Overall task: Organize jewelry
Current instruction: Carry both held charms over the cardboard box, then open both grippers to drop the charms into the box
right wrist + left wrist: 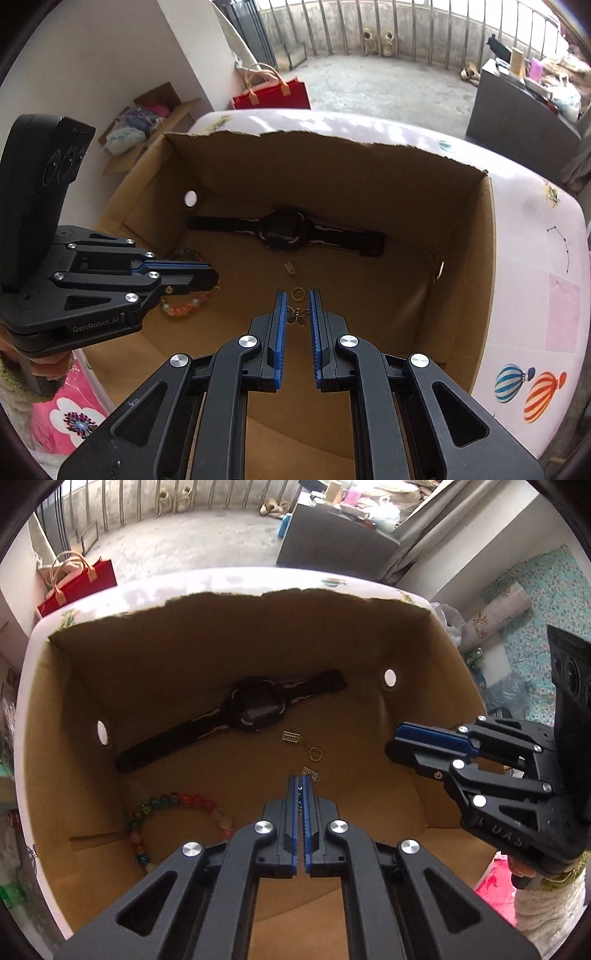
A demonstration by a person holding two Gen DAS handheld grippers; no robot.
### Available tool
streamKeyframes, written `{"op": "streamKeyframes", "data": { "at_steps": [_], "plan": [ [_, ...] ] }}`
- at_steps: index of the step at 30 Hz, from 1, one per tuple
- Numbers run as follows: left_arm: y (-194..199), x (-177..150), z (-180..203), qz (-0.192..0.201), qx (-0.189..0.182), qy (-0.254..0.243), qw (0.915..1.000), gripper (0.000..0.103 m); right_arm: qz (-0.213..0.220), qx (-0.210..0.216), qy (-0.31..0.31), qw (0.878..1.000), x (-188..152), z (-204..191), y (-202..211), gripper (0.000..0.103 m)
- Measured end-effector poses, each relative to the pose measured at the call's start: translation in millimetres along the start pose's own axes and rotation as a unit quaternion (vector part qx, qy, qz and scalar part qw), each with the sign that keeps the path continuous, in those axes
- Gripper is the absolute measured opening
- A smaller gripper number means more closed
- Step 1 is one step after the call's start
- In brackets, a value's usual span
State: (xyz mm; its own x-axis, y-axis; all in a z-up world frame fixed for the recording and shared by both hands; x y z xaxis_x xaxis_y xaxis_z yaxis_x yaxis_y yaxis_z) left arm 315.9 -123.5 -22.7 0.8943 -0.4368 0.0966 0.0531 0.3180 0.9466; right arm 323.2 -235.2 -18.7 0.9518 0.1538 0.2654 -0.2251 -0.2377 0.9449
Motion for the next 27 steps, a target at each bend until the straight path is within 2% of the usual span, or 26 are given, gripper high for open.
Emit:
{"op": "streamKeyframes", "data": {
  "at_steps": [8, 10, 14, 17, 19, 23, 27],
  "plan": [
    [-6, 6, -1, -0.007, 0.016, 0.017, 0.9997, 0.004, 0.011, -0.015, 0.001, 1.0, 0, 7, 4, 0.014],
    [-5, 7, -1, -0.008, 0.019, 0.015, 0.9997, 0.007, 0.017, -0.016, 0.002, 1.0, 1, 9, 8, 0.014],
    [-1, 8, 3, 0.005, 0.046, 0.005, 0.9989, 0.009, 0.034, -0.02, 0.003, 0.999, -4, 11, 21, 0.015],
    [7, 7, 6, 0.018, 0.047, 0.006, 0.9987, 0.009, 0.047, -0.016, 0.0, 0.999, -7, 12, 33, 0.022],
    [20, 3, 9, 0.04, 0.04, 0.004, 0.9984, 0.009, 0.062, -0.012, 0.001, 0.998, -13, 13, 45, 0.028],
    [63, -17, 20, 0.103, 0.033, -0.015, 0.994, 0.009, 0.114, 0.013, 0.005, 0.993, -36, 9, 83, 0.035],
    [110, -63, 34, 0.179, 0.028, -0.048, 0.9823, 0.024, 0.182, 0.038, 0.011, 0.983, -80, 3, 127, 0.04]
  ]
}}
Point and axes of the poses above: each gripper's, at about its wrist camera, not at the fingertips, and y roughly against the way its jaws point, z to its right, x to its top, the point moved 4 cm from there along -y, roughly the way its jaws point, and after that the axes turned 12 degrees about -z, right-handed, at the moved point
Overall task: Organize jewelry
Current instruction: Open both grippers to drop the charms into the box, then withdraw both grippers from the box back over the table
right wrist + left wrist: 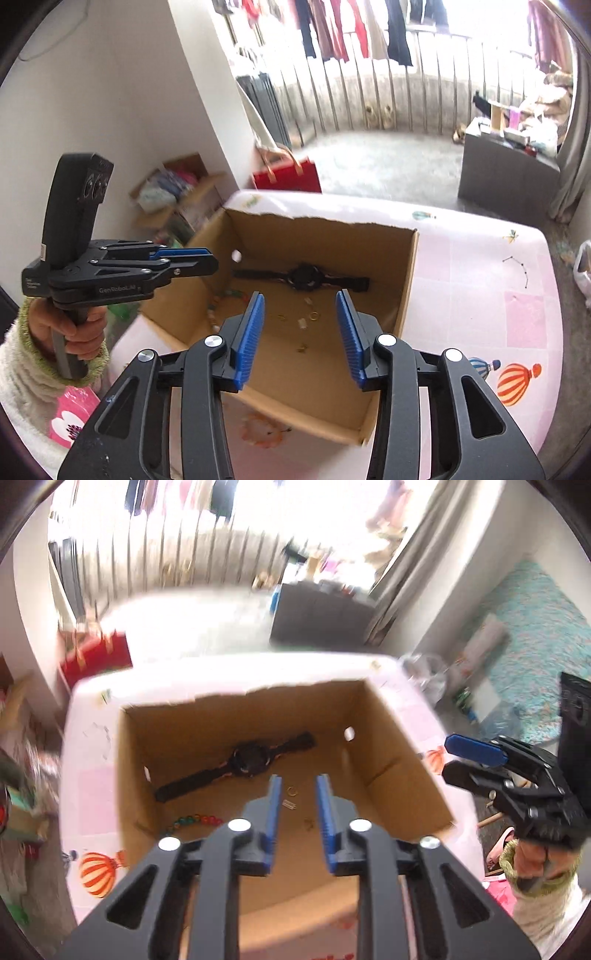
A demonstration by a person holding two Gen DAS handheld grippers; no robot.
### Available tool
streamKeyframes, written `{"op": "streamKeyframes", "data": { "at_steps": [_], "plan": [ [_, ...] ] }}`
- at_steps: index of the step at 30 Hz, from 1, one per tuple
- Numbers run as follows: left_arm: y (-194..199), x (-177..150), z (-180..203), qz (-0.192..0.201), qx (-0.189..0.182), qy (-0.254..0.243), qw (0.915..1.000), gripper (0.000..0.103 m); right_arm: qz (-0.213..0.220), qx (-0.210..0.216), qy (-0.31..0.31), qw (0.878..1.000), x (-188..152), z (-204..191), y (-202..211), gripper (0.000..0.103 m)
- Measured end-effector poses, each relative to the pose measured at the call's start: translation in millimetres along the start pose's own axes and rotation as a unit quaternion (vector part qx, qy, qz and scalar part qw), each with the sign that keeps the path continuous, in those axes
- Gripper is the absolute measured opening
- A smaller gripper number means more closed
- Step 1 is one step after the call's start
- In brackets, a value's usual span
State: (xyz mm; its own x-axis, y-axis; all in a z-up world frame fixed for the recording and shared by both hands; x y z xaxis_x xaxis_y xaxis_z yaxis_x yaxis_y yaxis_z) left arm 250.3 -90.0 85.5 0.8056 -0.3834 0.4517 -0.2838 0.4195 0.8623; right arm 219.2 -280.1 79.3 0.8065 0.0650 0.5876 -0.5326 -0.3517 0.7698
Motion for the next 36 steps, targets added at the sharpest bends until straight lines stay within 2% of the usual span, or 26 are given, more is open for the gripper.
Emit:
{"op": "streamKeyframes", "data": {
  "at_steps": [5, 7, 12, 17, 21, 25, 30, 36],
  "plan": [
    [56, -62, 18, 0.084, 0.016, -0.033, 0.9958, 0.044, 0.048, 0.027, 0.002, 0.998, -44, -21, 33, 0.043],
    [61, -86, 23, 0.099, 0.019, -0.036, 0.9943, 0.051, 0.055, 0.038, -0.002, 0.998, -66, -27, 39, 0.043],
    [61, -143, 21, 0.114, 0.044, -0.014, 0.9924, 0.056, 0.053, 0.051, -0.011, 0.997, -114, -43, 26, 0.043],
    [27, -176, 7, 0.077, 0.067, 0.02, 0.9946, 0.056, 0.005, 0.077, -0.012, 0.997, -145, -64, -11, 0.043],
    [-8, -187, -5, 0.045, 0.127, 0.026, 0.9905, 0.056, -0.039, 0.058, 0.006, 0.998, -156, -82, -53, 0.036],
    [-34, -192, -10, 0.026, 0.134, 0.028, 0.9902, 0.056, -0.072, 0.028, 0.019, 0.997, -158, -90, -85, 0.029],
    [-48, -194, -17, 0.015, 0.15, 0.028, 0.9882, 0.056, -0.082, 0.011, 0.023, 0.996, -152, -91, -109, 0.029],
    [-57, -197, -23, 0.007, 0.154, 0.031, 0.9876, 0.056, -0.072, 0.001, 0.058, 0.996, -147, -97, -121, 0.029]
  ]
}}
Point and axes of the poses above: each gripper's, at about its wrist camera, not at the fingertips, and y roughly against the way its jaws point, z to its right, x to its top, the point moved 4 cm from there along -y, roughly the way its jaws point, and after that the axes turned 12 degrees about -z, right-handed, at the moved point
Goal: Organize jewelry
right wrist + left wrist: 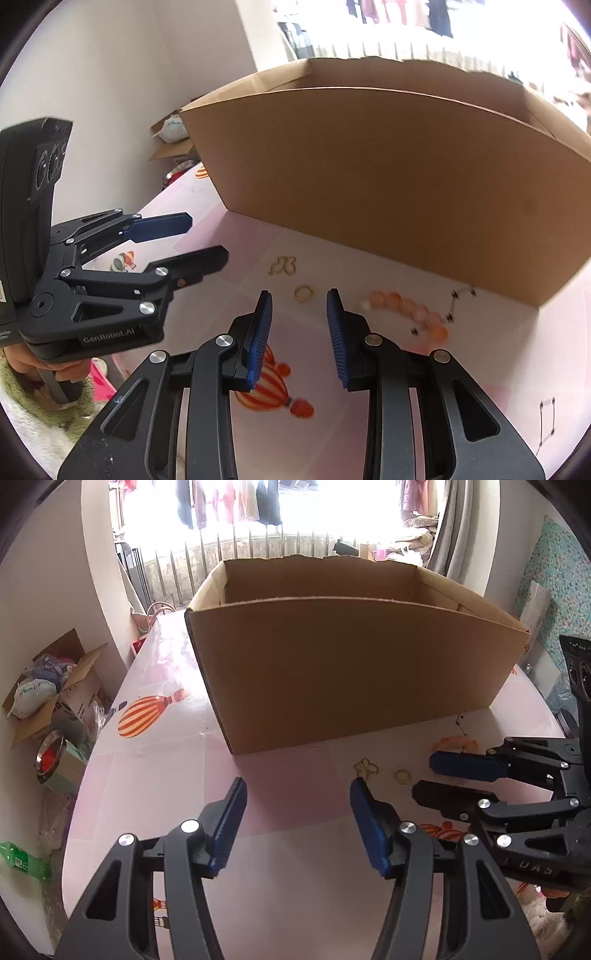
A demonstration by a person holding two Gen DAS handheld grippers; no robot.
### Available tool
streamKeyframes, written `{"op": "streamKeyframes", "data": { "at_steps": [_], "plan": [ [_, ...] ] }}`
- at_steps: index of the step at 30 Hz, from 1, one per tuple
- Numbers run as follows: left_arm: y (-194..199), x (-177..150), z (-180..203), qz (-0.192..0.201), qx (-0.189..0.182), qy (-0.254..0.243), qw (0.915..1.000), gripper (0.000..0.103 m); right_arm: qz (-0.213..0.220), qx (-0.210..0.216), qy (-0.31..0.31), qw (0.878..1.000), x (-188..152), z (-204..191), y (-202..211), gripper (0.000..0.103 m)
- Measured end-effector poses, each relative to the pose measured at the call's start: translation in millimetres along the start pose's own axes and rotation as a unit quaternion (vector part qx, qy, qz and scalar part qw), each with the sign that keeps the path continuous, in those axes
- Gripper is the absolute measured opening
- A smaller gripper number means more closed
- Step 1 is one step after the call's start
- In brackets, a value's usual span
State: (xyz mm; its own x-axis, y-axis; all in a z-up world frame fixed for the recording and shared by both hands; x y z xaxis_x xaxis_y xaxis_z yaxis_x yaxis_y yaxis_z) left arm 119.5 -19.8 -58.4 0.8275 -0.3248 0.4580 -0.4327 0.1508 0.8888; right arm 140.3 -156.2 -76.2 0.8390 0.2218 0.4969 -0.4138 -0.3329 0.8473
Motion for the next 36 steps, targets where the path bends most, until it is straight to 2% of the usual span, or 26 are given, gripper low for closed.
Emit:
{"op": "streamKeyframes", "data": {
  "at_steps": [4, 14, 23, 33, 36],
  "plan": [
    [-4, 0, -2, -0.002, -0.006, 0.003, 1.0, 0.056, 0.0, -0.032, 0.033, 0.999, 2, -4, -4, 0.026],
    [-10, -3, -3, -0.002, -0.006, -0.006, 1.0, 0.056, -0.01, -0.041, 0.079, 0.996, 5, -1, -4, 0.009],
    [-4, -1, 1, 0.009, -0.015, -0.007, 0.9998, 0.056, -0.013, -0.027, 0.05, 0.998, 1, 5, -5, 0.008],
    [-6, 8, 29, 0.014, -0.051, -0.033, 0.9981, 0.056, -0.016, -0.04, 0.001, 0.999, -33, 14, 17, 0.008],
    [-10, 12, 36, 0.015, -0.054, -0.039, 0.9977, 0.051, -0.011, -0.036, -0.011, 0.999, -35, 15, 17, 0.008]
  ]
}}
Point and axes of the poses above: each gripper's, at about its wrist camera, not at the fingertips, and y roughly against the way its jaws point, z to its right, x to its top, the point moved 4 cm from there along -y, roughly the way its jaws point, and after that the axes turned 12 degrees about -z, right-handed, at the moved point
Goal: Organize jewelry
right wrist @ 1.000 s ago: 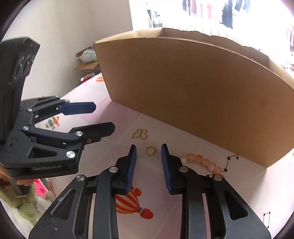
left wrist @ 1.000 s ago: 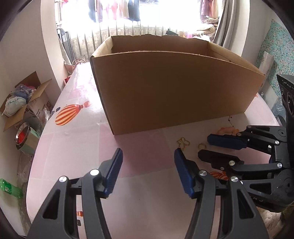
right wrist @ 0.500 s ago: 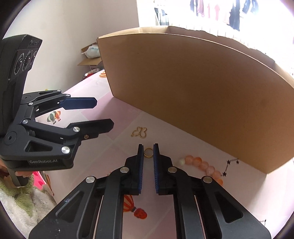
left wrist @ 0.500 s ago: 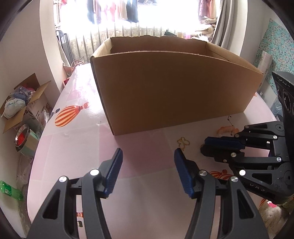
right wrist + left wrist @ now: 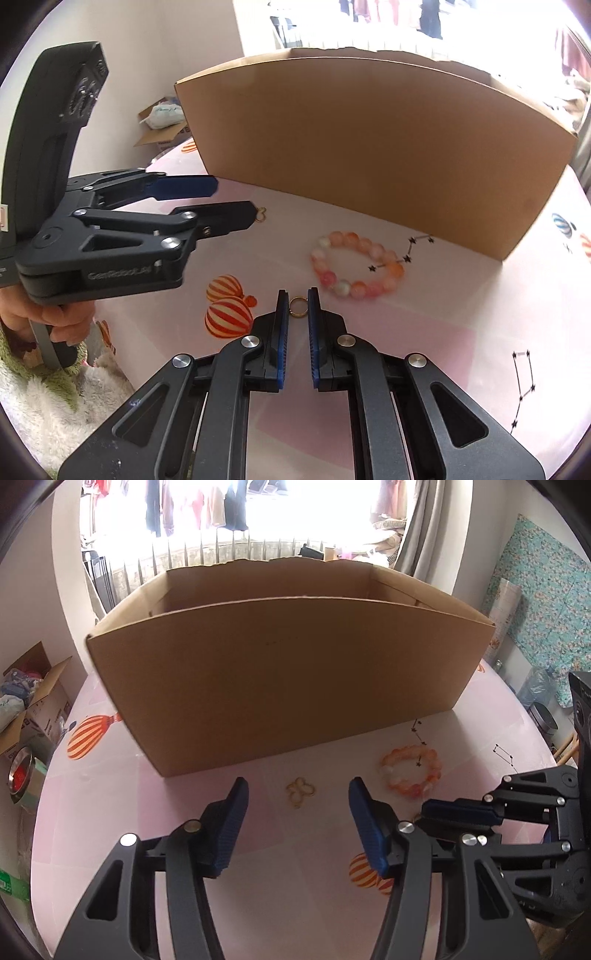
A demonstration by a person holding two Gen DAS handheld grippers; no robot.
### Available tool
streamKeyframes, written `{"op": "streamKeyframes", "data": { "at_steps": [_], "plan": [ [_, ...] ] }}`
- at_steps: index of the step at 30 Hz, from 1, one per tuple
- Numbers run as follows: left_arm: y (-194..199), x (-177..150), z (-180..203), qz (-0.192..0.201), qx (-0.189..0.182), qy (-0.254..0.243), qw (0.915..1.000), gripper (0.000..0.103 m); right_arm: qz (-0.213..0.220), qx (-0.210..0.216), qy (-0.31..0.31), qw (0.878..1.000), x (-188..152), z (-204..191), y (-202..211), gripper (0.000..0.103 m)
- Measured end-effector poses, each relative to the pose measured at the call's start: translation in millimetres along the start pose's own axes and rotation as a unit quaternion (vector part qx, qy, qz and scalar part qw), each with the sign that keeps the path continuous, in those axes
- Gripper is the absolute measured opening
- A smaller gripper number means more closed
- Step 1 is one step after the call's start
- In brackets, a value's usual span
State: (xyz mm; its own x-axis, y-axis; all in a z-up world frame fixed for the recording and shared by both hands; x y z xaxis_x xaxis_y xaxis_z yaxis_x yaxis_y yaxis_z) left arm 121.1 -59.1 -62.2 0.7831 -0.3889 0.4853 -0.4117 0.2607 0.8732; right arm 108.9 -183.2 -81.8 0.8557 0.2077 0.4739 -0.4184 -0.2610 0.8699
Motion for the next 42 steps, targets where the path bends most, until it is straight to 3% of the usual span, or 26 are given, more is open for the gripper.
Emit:
{"op": "streamKeyframes", "data": {
  "at_steps": [4, 9, 19, 21, 36, 38, 42],
  "plan": [
    [-9, 6, 3, -0.013, -0.001, 0.003, 0.9999, 0.036, 0.005, 0.008, -0.009, 1.0, 0, 2, 0, 0.008],
    [-20, 4, 0, -0.029, 0.001, 0.007, 0.9995, 0.025, 0.009, 0.016, -0.013, 1.0, -1, 6, 3, 0.008],
    [-24, 4, 7, -0.021, 0.026, -0.021, 0.9992, 0.023, 0.013, 0.023, -0.017, 1.0, -6, 12, 9, 0.008],
    [-25, 4, 10, -0.021, 0.029, -0.028, 0.999, 0.018, 0.013, 0.023, -0.017, 1.0, -7, 12, 9, 0.008],
    [-20, -3, 15, -0.014, 0.031, -0.033, 0.9989, 0.013, 0.014, 0.026, -0.018, 0.999, -6, 15, 9, 0.008],
    [-19, -4, 13, -0.014, 0.033, -0.032, 0.9988, 0.005, 0.014, 0.027, -0.019, 0.999, -5, 16, 9, 0.008],
    [-15, -8, 11, -0.017, 0.029, -0.029, 0.999, 0.005, 0.015, 0.029, -0.02, 0.999, -5, 17, 8, 0.008]
  ]
}}
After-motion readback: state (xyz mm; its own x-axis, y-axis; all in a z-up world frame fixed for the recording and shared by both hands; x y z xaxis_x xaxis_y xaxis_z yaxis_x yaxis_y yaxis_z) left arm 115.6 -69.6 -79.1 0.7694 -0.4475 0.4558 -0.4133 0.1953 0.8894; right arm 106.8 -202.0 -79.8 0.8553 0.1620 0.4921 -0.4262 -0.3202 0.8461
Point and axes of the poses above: each gripper's, at about its wrist camera, not at the fingertips, and y roughly against the way its jaws point, z to its right, x to its top, the point moved 4 cm from there along -y, roughly the way its jaws point, and after that the axes turned 12 degrees about -z, right-handed, at the moved point
